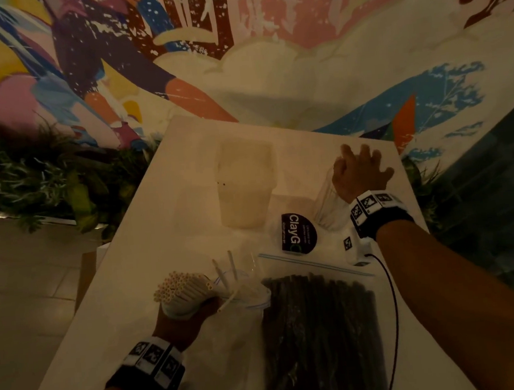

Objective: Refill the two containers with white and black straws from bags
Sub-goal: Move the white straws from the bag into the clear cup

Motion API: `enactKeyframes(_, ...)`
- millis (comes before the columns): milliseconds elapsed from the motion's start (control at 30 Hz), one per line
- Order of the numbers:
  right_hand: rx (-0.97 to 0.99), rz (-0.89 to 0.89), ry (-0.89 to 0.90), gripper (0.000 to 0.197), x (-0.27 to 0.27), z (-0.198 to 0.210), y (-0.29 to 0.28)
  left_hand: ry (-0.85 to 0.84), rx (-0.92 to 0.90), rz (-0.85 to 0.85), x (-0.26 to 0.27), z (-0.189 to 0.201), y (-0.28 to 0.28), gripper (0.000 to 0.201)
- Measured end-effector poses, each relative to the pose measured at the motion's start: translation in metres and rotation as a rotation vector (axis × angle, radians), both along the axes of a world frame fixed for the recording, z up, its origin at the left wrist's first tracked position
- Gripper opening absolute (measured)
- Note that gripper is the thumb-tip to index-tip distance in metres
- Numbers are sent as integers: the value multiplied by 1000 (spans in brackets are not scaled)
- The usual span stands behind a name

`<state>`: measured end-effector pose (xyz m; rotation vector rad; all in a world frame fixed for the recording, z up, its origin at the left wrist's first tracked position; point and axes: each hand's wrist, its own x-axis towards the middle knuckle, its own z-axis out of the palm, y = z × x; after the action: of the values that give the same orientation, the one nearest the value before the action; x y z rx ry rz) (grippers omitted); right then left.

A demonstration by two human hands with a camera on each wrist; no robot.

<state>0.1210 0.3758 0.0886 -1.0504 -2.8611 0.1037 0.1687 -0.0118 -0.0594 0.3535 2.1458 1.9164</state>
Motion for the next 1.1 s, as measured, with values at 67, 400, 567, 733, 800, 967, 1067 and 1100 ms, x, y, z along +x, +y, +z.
enactKeyframes(67, 5, 12, 58, 40, 2, 1, 2, 9, 8, -5, 1, 2, 0, 47)
enactKeyframes(400, 110, 25, 76, 49, 13, 9, 7, -11, 34, 15, 0, 0, 1, 58)
enactKeyframes(567, -143, 485, 439, 67, 47, 8, -72, 11, 15, 4, 4, 7, 5, 58)
enactKeyframes(733, -638, 789, -159, 115, 97, -16, -170, 70, -96, -33, 2, 0, 0, 61)
enactKeyframes(800, -706, 753, -280, 118, 104, -19, -191, 70, -106, -50, 3, 6, 2, 45)
enactKeyframes(967, -905, 739, 24, 70, 104, -36, -219, 203, -198, -218, 10, 13, 6, 27)
enactKeyframes(1067, -1068, 649, 291, 34, 107, -53, -224, 144, -206, -221, 14, 10, 6, 34)
enactKeyframes(1100, -1103, 608, 354, 28, 108, -56, -224, 121, -164, -190, 15, 14, 7, 34)
